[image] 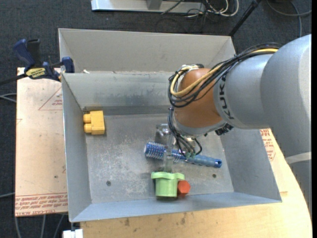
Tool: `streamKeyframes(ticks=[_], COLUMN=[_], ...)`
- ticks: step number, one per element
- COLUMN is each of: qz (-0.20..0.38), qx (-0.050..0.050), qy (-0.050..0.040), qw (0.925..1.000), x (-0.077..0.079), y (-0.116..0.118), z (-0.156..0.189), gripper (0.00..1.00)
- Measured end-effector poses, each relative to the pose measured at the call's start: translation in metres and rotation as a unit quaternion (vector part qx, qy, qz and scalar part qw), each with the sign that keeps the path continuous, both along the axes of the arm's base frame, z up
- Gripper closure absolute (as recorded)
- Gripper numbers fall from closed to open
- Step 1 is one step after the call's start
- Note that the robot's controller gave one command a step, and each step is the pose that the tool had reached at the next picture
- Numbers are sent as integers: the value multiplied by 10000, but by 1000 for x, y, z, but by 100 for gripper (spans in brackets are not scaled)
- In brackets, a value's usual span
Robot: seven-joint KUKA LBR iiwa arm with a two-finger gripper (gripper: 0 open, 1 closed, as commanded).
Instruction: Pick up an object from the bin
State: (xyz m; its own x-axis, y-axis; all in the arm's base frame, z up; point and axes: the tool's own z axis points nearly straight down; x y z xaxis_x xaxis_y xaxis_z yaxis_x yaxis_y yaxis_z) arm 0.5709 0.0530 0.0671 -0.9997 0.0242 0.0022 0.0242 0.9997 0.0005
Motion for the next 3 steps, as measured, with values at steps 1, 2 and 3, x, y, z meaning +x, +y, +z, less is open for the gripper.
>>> streamKeyframes(ticks=[1, 2, 3], qz=[-3, -117, -14], qx=[4, 9, 5], qy=[-11, -52, -63], qw=[10000, 9999, 10000], x=[0, 4, 11], y=[0, 0, 6], z=[2, 114, 226], gripper=[100, 100, 100])
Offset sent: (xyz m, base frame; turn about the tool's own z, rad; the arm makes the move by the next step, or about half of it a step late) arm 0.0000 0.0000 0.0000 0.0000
